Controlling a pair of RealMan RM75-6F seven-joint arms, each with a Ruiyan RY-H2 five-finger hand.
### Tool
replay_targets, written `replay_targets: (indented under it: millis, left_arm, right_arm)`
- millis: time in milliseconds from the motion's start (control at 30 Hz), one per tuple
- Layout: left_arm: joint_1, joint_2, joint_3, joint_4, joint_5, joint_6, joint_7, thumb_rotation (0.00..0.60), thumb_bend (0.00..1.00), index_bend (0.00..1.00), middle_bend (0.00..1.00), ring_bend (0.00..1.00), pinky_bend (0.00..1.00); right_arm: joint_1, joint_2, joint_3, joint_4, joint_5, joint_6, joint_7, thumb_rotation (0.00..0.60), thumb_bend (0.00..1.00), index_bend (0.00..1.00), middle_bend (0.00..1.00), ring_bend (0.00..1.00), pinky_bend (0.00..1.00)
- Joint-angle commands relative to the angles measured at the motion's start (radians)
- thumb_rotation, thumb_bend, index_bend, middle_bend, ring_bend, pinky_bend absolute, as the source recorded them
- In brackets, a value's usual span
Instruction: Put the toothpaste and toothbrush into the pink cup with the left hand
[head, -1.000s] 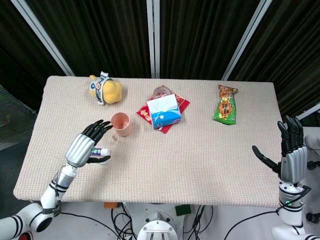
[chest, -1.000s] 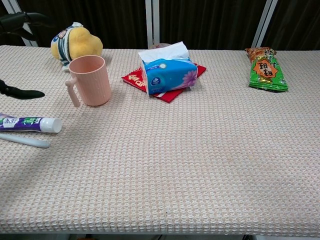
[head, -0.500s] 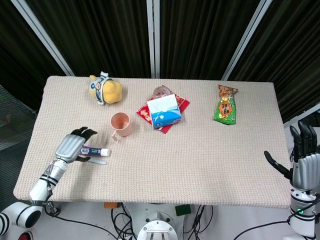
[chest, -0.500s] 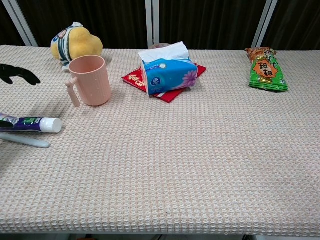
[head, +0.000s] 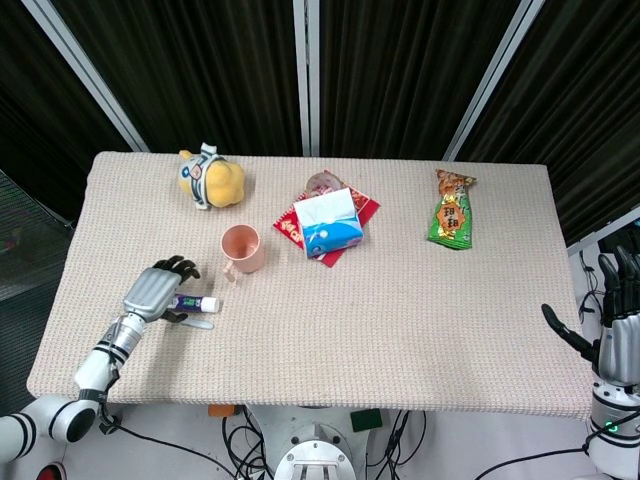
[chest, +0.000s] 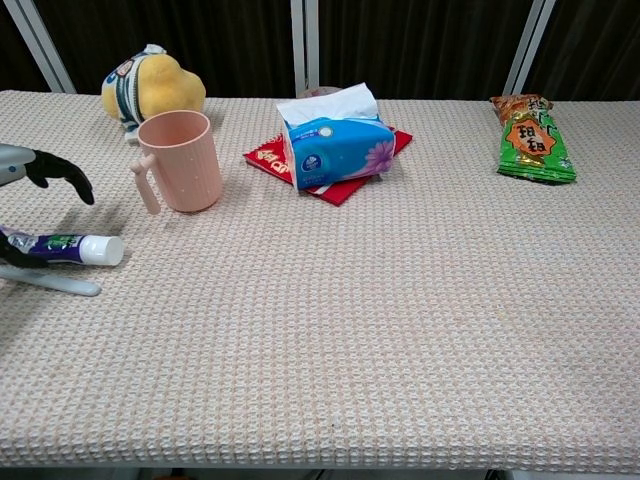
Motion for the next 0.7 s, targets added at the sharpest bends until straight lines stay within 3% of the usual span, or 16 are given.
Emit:
replay_targets:
  millis: [33,700]
  left_arm:
    - [-0.006,-0.009,-0.001,0.007,-0.003,-0.005,0.004,0.599,0.09,0.32,0.2,0.12,0.23]
    - [-0.041,-0.07,0.008,0.076,0.002,-0.04,-0.025,0.6,0.19,0.4,0.2,0.12,0.23]
  right_arm:
    - [0.0,-0.006,0.001,0.01,0.006,-0.005,0.006,0.6,0.42,0.0,0.0,0.0,0.0]
    - [-0.007,-0.013,0.015,0.036,0.033,-0.021,0.022,0.6,0.42,0.0,0.0,0.0,0.0]
